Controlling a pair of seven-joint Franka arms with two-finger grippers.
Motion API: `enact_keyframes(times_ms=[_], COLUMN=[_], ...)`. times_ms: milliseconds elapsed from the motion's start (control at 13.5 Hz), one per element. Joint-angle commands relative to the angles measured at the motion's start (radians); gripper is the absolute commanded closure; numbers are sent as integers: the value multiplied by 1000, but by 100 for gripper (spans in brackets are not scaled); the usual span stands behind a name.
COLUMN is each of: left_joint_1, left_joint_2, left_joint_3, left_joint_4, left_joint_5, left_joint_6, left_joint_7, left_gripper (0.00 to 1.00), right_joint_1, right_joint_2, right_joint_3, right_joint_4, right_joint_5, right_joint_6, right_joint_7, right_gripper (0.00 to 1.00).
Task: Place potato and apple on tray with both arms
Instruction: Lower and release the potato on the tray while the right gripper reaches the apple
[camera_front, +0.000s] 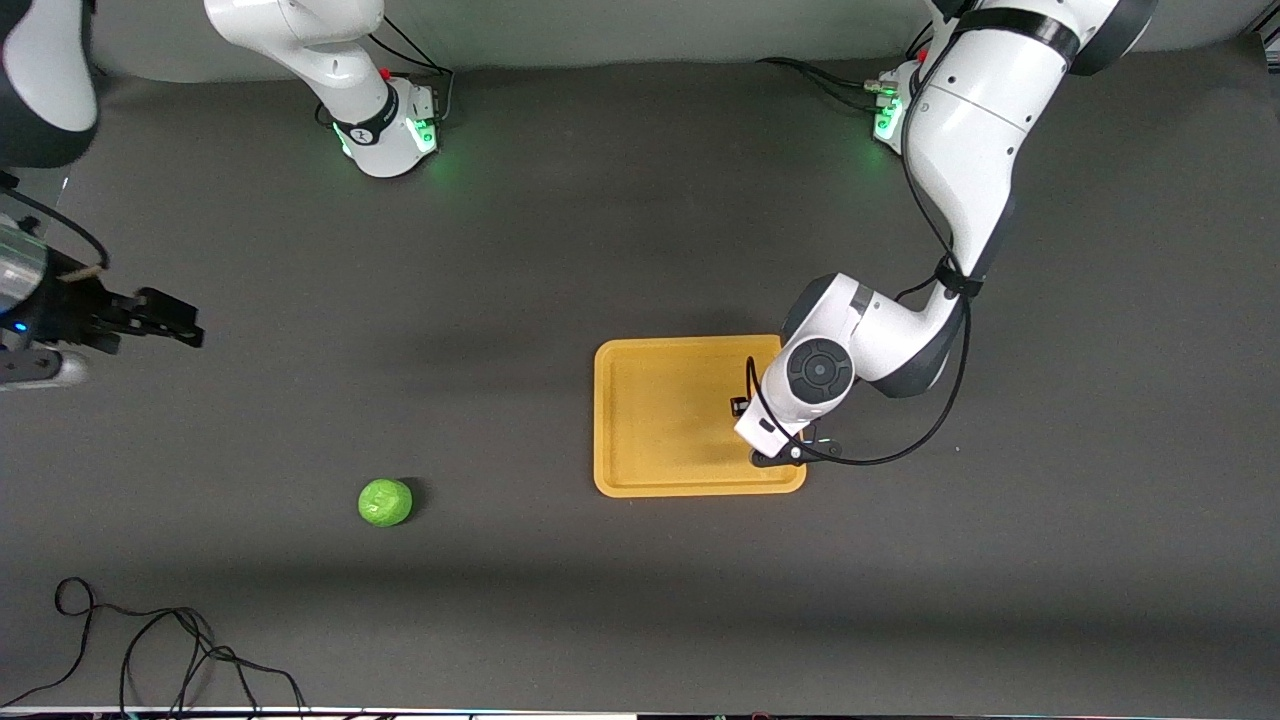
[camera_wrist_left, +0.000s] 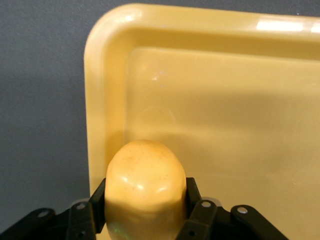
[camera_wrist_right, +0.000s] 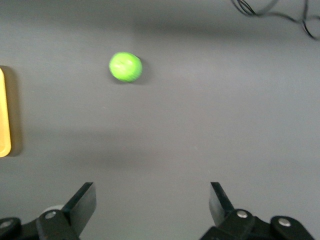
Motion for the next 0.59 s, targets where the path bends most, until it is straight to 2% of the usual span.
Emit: enact_keyframes(times_ms=[0, 74, 148, 222, 370, 519], left_joint_1=[-9, -9, -10, -12, -9, 5], left_joint_2=[10, 9, 9, 7, -2, -56], left_joint_3=[13, 13, 13, 13, 13, 13], left_joint_4=[16, 15, 16, 16, 21, 21], left_joint_5=[44, 44, 46, 48, 46, 43], left_joint_6=[-3, -3, -3, -4, -17, -35], left_joint_7=[-23, -26, -26, -26, -29, -31], left_gripper=[28, 23, 9, 1, 0, 0], right_joint_1=[35, 37, 37, 37, 46, 61], right_joint_2=[124, 144, 161, 170, 219, 273], right_joint_3=[-1, -1, 0, 0, 2, 0], right_joint_4=[162, 170, 171, 168, 161, 156], right_joint_5=[3, 3, 8, 20, 51, 60], right_joint_6=[-14, -13, 10, 50, 127, 197], right_joint_7=[9, 11, 11, 11, 11, 11], right_gripper=[0, 0, 0, 0, 0, 0])
